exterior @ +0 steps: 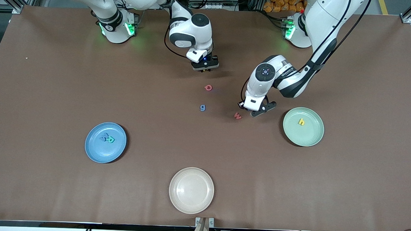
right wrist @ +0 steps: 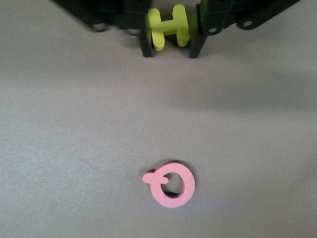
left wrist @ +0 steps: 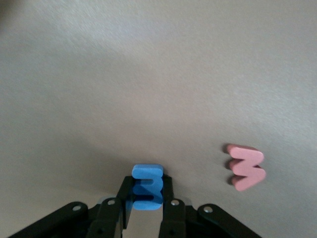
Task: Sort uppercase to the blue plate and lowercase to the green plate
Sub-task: 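Place the m on the green plate while the right gripper carries the H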
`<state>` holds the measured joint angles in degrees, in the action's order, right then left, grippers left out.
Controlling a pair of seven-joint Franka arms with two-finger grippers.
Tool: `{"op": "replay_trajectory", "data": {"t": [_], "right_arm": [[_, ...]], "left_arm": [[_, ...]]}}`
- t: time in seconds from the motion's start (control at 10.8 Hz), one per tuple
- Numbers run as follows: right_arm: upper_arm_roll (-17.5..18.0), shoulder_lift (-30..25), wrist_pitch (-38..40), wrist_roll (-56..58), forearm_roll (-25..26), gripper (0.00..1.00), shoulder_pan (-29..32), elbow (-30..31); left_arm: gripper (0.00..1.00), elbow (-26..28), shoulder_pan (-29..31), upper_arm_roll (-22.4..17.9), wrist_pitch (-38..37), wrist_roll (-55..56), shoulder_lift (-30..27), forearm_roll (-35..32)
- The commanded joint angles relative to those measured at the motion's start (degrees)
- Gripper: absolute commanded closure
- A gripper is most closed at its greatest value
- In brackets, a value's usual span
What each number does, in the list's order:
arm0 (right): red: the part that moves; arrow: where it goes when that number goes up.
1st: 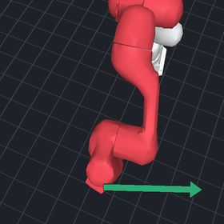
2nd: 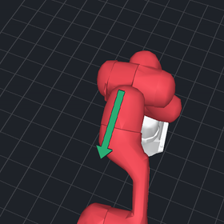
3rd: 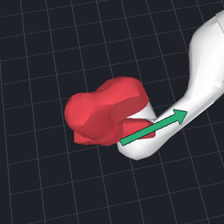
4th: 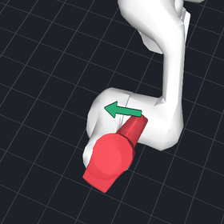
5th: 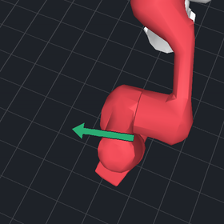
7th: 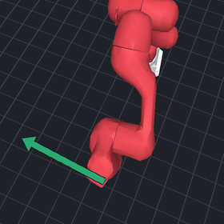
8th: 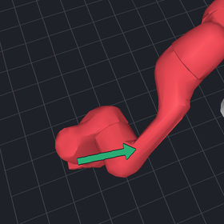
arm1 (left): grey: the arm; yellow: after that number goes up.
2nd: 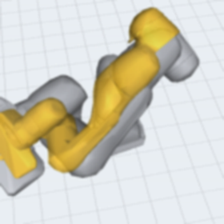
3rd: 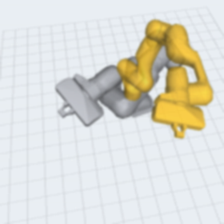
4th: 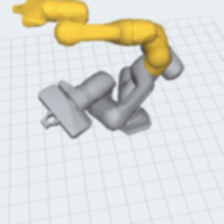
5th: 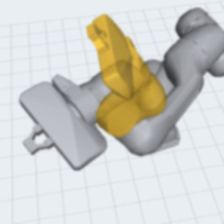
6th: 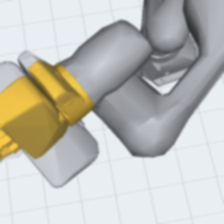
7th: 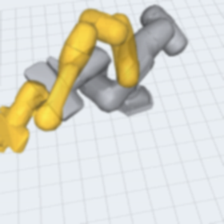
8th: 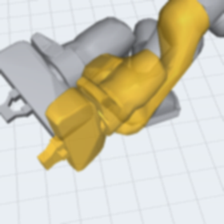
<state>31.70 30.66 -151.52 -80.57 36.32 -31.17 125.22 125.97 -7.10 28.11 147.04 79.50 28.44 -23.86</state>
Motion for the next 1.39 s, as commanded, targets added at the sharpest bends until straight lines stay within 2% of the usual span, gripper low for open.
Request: {"op": "replay_trajectory", "data": {"t": [0.0, 0.09, 0.28, 0.46, 0.83, 1.11, 1.3], "right_arm": [[-0.59, 1.59, -0.44, -1.79, 2.35, 0.90, -0.03, -0.59], [-0.42, 1.24, -0.18, -1.79, 2.35, 0.96, 0.23, -0.68], [-0.06, -0.85, 0.26, -0.65, 2.26, 1.00, 2.60, -0.68], [0.02, -3.85, 0.26, 3.46, 1.74, 1.00, 6.63, -0.85], [0.11, -5.79, 0.09, 13.47, 0.60, 1.00, 16.64, -2.35], [-1.02, -6.84, 0.87, 28.92, -8.43, 1.00, 22.45, -3.22], [-3.30, -7.37, 7.51, 39.21, -14.85, 1.00, 23.70, -6.63]], "left_arm": [[0.87, 0.24, 1.12, -0.60, -3.94, -3.10, -1.36, -2.42], [0.88, 0.15, 2.34, -0.52, -5.35, -4.95, -1.89, -2.42], [0.90, 0.15, 3.49, -0.43, -7.90, -8.47, -3.38, -2.42], [0.92, 0.06, 5.15, -0.34, -9.92, -11.89, -4.61, -2.51], [0.93, -0.12, 8.32, -0.16, -13.27, -18.75, -6.90, -2.42], [0.93, -0.11, 12.79, 0.10, -16.60, -29.27, -9.71, -1.63], [0.93, -0.12, 15.61, 0.10, -17.75, -34.82, -10.77, -1.54]]}}
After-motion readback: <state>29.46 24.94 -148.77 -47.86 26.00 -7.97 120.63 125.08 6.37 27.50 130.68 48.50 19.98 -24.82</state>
